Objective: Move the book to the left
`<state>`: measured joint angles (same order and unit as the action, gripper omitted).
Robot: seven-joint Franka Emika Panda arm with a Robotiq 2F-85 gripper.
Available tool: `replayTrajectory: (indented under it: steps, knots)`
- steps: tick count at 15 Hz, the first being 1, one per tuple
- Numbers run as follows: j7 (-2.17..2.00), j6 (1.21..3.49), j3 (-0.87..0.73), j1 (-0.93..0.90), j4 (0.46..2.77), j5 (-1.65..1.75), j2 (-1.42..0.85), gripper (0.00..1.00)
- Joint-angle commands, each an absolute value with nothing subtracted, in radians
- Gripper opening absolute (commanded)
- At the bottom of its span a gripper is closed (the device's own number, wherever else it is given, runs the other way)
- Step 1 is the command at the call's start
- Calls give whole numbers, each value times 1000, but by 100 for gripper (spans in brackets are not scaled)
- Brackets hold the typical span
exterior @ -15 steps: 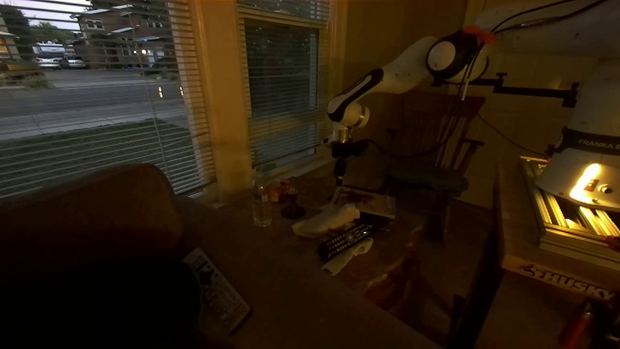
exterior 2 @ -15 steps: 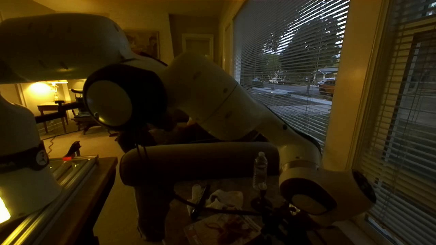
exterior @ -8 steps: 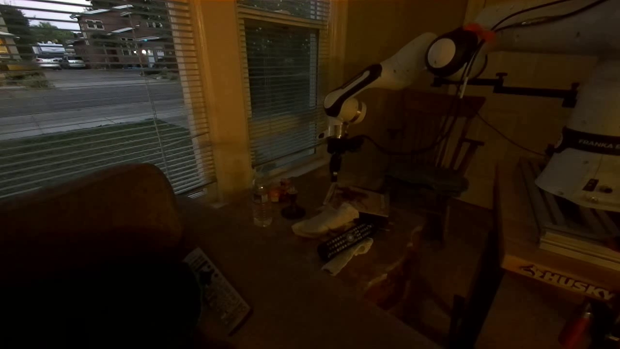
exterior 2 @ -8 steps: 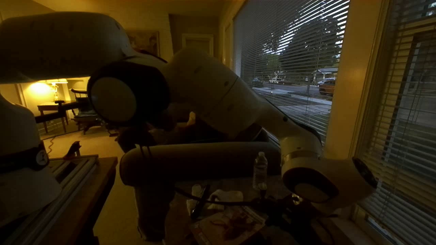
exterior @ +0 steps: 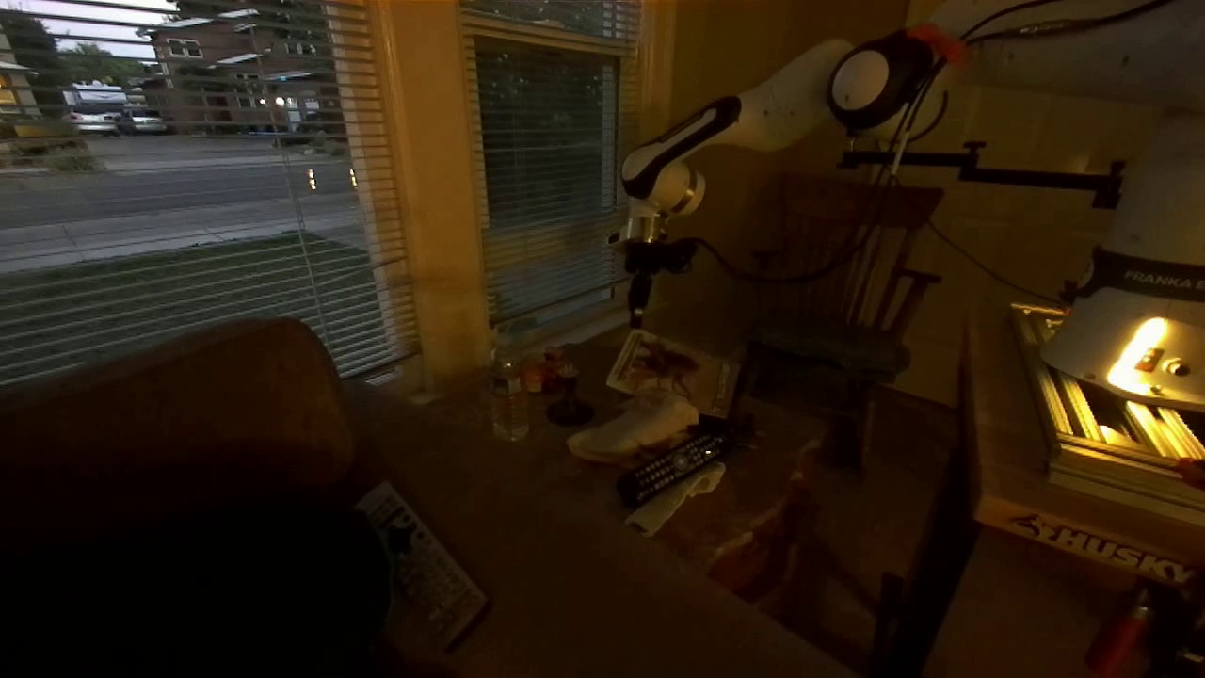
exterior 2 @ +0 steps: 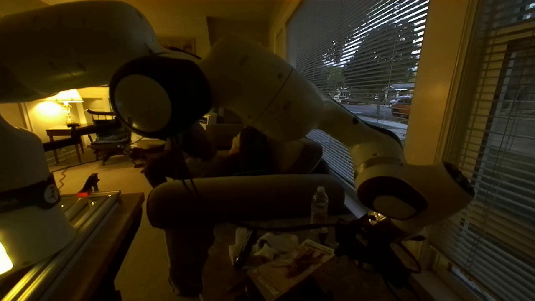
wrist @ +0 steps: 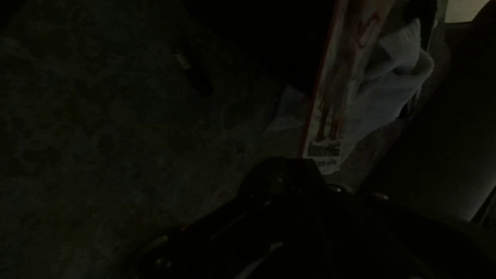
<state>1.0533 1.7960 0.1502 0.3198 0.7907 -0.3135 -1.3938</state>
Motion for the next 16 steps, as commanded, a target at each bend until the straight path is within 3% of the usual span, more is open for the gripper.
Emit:
replayTrajectory:
  steps: [1, 6, 16]
  knots:
    - [1072, 1771, 177, 317, 870, -322, -1309, 1]
    - [1114, 1748, 213, 327, 984, -313, -1201, 1]
    - [1381, 1494, 228, 320, 1209, -257, -1007, 1]
